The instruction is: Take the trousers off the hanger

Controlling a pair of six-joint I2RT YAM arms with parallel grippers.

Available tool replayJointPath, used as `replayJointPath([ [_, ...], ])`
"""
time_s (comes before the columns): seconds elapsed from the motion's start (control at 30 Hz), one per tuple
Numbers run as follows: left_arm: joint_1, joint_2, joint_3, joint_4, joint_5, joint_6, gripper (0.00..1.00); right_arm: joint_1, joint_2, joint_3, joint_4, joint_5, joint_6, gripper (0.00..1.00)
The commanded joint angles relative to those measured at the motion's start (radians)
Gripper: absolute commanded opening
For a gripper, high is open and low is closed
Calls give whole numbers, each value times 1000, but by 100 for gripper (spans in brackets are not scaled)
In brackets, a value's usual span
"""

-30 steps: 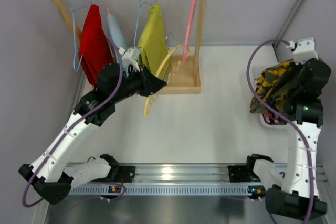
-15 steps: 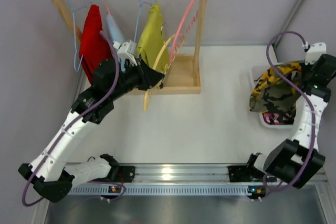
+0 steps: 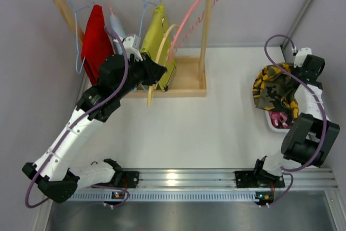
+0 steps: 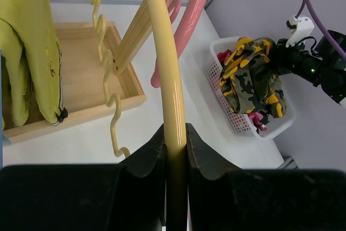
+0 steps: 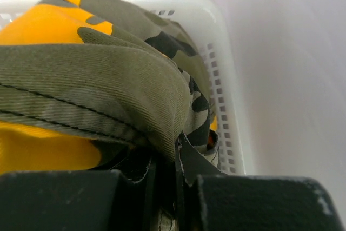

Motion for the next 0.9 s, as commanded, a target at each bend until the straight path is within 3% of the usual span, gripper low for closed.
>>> replayJointPath([
  [0.0, -3, -37, 13, 76, -14, 48, 0, 4, 28, -16, 26, 8, 14, 0],
  [0.07, -3, -48, 10, 75, -17, 60, 0, 4, 22, -16, -3, -10, 7, 1],
  [0.13, -3, -48, 16, 76, -33, 83, 0, 3, 2, -16, -27, -47, 10, 9],
  [0.17, -3, -51, 20, 75, -52, 89, 0, 1, -6, -13, -58, -62, 10, 23],
  [0.23, -3, -56, 33, 76, -52, 114, 0, -2, -38, 2, -95, -128, 15, 39],
  [0.27, -3, -62, 37, 76, -49, 123, 0, -7, -52, 16, -113, -168, 20, 59],
  [0.37, -3, -61, 63, 76, -38, 143, 0, -16, -110, 47, -190, -226, 38, 93],
  [0.4, -3, -54, 69, 79, -32, 146, 0, -17, -126, 54, -225, -240, 43, 99],
  [0.57, -3, -7, 142, 98, 20, 146, 0, -25, -216, 125, -319, -305, 53, 99],
  [0.87, -5, 119, 260, 196, -49, 209, 0, -73, -319, 260, -458, -390, 101, 100],
])
